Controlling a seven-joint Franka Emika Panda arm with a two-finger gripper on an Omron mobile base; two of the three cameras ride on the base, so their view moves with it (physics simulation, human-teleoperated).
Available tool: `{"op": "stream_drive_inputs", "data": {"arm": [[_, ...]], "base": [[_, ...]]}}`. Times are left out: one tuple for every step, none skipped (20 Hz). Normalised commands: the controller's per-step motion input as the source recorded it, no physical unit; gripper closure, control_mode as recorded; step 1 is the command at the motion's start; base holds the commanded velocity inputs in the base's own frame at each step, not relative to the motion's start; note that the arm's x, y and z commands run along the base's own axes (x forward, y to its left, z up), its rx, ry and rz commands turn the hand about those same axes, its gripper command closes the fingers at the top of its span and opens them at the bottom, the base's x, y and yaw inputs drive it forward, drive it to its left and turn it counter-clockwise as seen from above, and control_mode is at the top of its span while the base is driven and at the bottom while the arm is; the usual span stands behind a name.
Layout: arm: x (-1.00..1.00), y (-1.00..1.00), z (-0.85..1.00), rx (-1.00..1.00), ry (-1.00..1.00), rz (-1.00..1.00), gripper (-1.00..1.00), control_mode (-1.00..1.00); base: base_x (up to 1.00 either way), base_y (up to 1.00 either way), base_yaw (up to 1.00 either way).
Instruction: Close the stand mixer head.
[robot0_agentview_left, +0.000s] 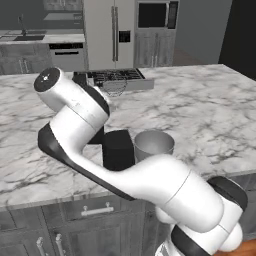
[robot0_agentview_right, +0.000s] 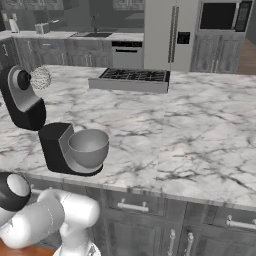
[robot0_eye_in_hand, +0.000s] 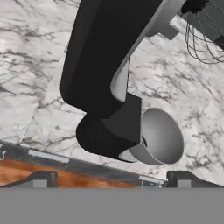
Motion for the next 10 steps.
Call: {"op": "stream_drive_inputs", "data": {"arm": [[0.0,0.88,0.0,-0.16,-0.03,0.0,-1.0,-1.0],[0.0,0.86,0.0,-0.17,-0.03,0.0,-1.0,-1.0],[0.0,0.8,0.0,-0.16,-0.03,0.0,-1.0,-1.0],[0.0,0.73,0.0,-0.14,-0.03,0.0,-1.0,-1.0],[0.0,0.67,0.0,-0.14,-0.04,0.0,-1.0,-1.0],[0.0,0.59,0.0,-0.13,-0.04,0.0,-1.0,-1.0],[0.08,0.41,0.0,-0.08,-0.04,-0.01,-1.0,-1.0],[0.15,0.3,0.0,-0.07,-0.05,-0.03,-1.0,-1.0],[0.22,0.24,0.0,-0.07,-0.07,-0.05,-1.0,-1.0],[0.32,0.2,0.0,-0.07,-0.07,-0.05,-1.0,-1.0]], "base": [[0.0,0.0,0.0],[0.0,0.0,0.0],[0.0,0.0,0.0],[0.0,0.0,0.0],[0.0,0.0,0.0],[0.0,0.0,0.0],[0.0,0.0,0.0],[0.0,0.0,0.0],[0.0,0.0,0.0],[0.0,0.0,0.0]]}}
